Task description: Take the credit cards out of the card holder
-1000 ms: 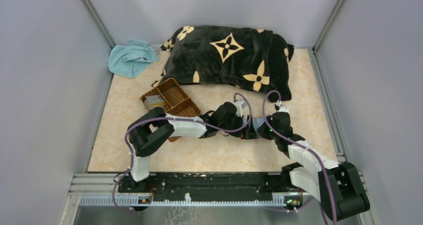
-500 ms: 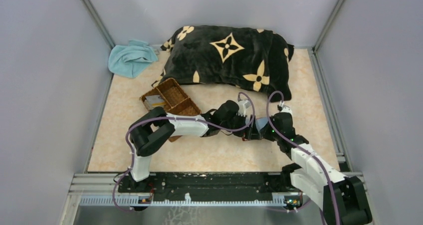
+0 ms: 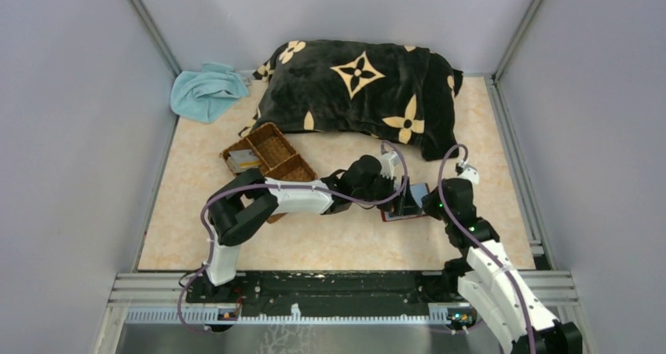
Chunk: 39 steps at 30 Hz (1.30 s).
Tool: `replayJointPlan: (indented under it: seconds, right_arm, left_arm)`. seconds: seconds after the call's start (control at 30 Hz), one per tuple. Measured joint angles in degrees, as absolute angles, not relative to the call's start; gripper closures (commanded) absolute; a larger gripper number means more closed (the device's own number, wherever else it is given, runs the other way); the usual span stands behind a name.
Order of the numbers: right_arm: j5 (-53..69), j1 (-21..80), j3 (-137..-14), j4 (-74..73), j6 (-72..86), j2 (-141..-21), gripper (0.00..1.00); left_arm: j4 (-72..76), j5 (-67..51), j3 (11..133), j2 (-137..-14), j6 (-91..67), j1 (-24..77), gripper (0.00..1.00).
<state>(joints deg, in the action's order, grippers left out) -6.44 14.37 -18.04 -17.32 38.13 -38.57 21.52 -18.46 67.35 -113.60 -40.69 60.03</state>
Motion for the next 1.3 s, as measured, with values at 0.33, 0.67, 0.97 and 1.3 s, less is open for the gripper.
replayJointPlan:
  seconds: [0.33, 0.67, 0.97, 1.3]
  right_arm:
    - [-12.34, 13.69, -20.03, -24.51, 40.27, -19.99, 1.00]
    - [-12.60, 13.69, -20.34, -26.02, 40.27, -20.93, 0.96]
    - [-6.63, 13.65, -20.69, -19.70, 40.56, -36.58, 0.84]
    - [-2.31, 13.61, -27.27, -9.58, 37.58, -59.53, 0.58]
  left_arm:
    - [23.77, -17.10, 72.84, -118.06, -40.51, 59.92, 0.06]
    - [24.86, -16.53, 74.61, -120.99, -40.32, 59.90, 0.06]
    - [27.44, -11.03, 57.14, -109.01, -39.35, 59.42, 0.01]
    - [28.40, -7.40, 48.90, -100.40, -38.68, 59.42, 0.01]
